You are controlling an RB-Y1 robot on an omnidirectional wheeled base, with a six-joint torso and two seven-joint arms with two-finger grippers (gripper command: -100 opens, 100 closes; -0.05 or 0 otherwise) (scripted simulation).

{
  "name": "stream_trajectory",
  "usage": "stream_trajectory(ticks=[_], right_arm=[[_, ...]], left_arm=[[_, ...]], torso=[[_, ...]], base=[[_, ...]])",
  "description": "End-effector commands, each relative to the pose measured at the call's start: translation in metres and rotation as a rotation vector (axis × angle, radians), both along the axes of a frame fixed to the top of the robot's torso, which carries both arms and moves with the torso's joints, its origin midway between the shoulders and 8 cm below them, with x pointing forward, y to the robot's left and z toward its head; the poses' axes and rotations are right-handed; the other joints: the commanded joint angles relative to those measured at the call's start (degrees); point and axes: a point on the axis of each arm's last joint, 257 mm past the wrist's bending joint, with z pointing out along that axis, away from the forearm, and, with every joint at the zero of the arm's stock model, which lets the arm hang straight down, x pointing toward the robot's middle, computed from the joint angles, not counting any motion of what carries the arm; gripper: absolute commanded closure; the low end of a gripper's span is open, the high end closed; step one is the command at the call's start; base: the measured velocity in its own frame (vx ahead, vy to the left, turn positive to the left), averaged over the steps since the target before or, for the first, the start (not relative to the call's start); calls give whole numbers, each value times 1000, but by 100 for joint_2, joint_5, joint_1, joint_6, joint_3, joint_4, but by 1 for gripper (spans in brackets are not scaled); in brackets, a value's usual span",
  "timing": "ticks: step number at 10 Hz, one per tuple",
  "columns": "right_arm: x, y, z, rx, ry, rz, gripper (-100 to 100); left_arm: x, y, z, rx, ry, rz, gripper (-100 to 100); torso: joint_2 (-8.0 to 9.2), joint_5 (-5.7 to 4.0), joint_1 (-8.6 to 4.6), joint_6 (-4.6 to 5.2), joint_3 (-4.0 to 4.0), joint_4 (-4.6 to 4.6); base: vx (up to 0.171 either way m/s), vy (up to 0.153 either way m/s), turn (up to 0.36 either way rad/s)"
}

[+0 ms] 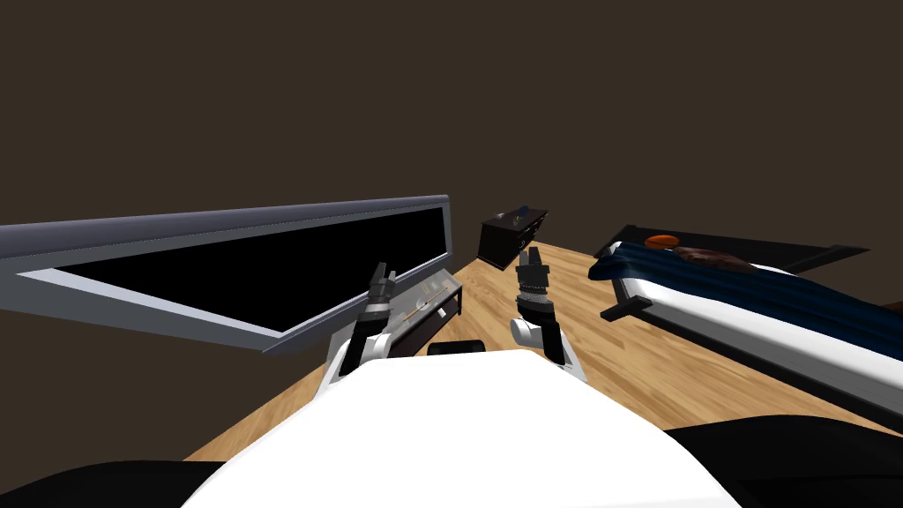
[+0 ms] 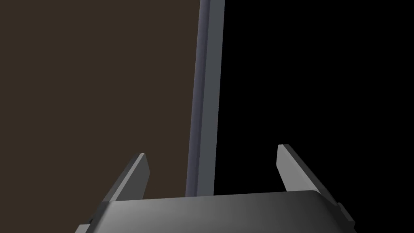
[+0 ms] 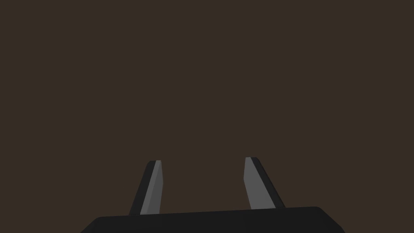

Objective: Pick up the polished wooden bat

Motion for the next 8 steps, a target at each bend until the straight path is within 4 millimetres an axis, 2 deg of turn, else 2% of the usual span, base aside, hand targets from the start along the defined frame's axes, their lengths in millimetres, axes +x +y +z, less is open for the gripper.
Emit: stream_trajectory(ticks=[1,8], right_arm=[[0,0,0,0,0,0,0],[0,0,0,0,0,0,0]], left_arm=[[5,5,-7,-5,33,7,-100],[34,42,-61,-56,228,60,-100]], torso=[[0,0,0,0,0,0],[-1,-1,-2,0,-1,0]], base=[[16,-31,7],[18,-39,12]])
